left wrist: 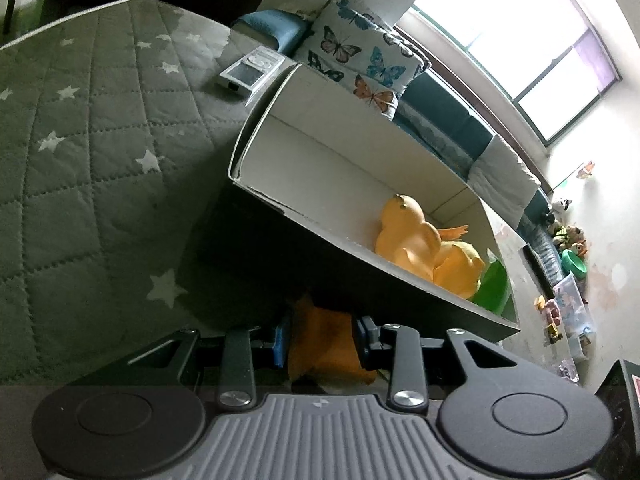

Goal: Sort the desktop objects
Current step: 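Move the left gripper down to the orange sponge block beside the box, then close the left gripper on the orange sponge and lift it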

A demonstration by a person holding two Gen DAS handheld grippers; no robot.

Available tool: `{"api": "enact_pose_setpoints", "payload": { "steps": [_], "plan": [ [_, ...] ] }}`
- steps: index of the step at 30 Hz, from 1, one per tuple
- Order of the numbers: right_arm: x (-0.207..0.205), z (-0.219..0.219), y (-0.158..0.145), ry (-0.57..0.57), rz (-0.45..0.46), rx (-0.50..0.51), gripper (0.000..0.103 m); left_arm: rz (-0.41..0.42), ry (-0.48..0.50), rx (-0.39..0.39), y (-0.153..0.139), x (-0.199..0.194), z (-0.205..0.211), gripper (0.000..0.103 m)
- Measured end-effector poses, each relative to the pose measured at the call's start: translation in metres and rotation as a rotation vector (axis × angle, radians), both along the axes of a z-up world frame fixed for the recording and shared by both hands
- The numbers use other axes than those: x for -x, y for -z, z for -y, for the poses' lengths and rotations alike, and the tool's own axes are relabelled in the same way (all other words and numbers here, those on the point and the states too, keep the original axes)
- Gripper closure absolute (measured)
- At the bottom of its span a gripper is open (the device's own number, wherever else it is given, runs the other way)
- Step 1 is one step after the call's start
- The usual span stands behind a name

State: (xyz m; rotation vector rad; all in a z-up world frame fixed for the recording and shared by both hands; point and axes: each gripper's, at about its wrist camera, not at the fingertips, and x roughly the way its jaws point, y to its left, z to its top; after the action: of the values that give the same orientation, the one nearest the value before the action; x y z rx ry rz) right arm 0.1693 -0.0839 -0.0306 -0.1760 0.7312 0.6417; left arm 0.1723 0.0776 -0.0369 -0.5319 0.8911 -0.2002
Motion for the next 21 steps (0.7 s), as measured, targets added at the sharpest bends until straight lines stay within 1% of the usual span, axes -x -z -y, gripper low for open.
{"api": "enact_pose_setpoints", "payload": {
  "steps": [3, 8, 10, 14, 21],
  "plan": [
    [0.0, 0.0, 0.0, 0.001, -0.003, -0.002, 0.04, -0.015, 0.005, -0.006, 0.004, -0.003, 0.001, 0.067],
    [0.0, -0.001, 0.001, 0.007, -0.004, 0.0, 0.043, -0.013, -0.003, -0.002, 0.005, -0.003, 0.002, 0.065],
    [0.0, -0.001, 0.001, 0.01, -0.003, 0.001, 0.047, -0.014, -0.003, -0.009, 0.004, -0.002, 0.004, 0.066],
    [0.003, 0.0, -0.001, 0.008, -0.002, -0.001, 0.048, -0.022, 0.006, -0.016, 0.002, 0.001, 0.004, 0.065],
    [0.01, -0.003, -0.01, -0.002, 0.021, -0.004, 0.049, -0.02, -0.003, -0.004, -0.006, 0.007, 0.002, 0.066]
  ]
}}
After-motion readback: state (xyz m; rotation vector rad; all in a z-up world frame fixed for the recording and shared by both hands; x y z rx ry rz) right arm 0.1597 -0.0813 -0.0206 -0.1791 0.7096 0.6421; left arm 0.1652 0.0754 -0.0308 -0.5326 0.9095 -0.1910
